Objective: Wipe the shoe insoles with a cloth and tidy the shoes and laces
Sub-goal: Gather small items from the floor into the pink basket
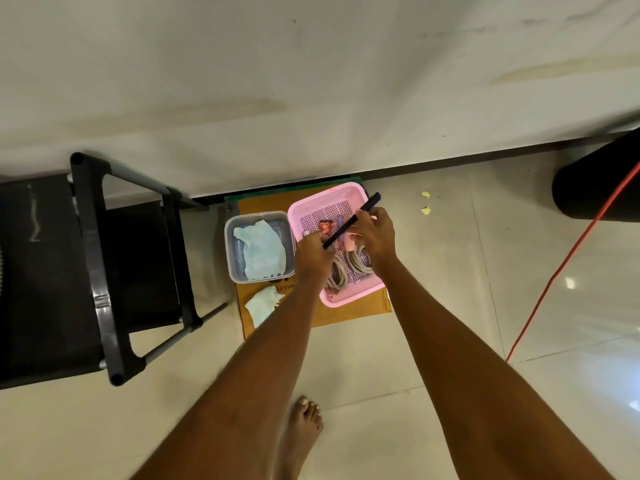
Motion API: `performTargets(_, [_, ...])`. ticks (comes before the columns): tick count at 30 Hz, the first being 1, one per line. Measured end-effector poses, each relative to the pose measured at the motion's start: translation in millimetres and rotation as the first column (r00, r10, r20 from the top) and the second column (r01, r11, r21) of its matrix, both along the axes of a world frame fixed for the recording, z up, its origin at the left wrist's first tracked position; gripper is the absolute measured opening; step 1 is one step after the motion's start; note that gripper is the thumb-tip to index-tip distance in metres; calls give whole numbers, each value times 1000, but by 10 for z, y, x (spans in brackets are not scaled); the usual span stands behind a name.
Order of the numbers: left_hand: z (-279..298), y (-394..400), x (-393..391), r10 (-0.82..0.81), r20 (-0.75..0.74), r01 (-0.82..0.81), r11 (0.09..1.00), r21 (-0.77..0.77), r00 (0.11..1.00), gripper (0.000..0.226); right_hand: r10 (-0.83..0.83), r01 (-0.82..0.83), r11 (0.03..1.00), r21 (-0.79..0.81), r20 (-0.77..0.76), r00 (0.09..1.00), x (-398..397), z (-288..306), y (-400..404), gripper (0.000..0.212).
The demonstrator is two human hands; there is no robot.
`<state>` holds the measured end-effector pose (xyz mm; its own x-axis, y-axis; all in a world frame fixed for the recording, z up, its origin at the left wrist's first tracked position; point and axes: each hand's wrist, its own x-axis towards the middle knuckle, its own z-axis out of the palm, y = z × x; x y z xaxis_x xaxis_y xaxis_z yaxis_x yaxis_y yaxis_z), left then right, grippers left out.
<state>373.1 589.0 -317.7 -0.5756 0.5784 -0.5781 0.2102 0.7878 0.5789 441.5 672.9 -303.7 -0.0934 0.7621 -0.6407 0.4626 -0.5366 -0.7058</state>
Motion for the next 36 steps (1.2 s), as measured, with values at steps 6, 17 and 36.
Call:
performTargets(6, [-61, 14, 23, -160, -138, 166, 986, 33, 977, 42, -167, 166, 985, 50, 13, 986, 154, -8, 14, 15])
performTargets(17, [-239, 291, 137, -362, -317, 358, 931, -73, 876, 40, 238, -296, 932, 210, 263, 935, 163, -145, -59, 25])
performTargets(36, [-251, 253, -209, -381, -395, 349, 925, -153, 836, 46, 489, -608, 792, 58, 537, 687, 57, -351, -241, 25])
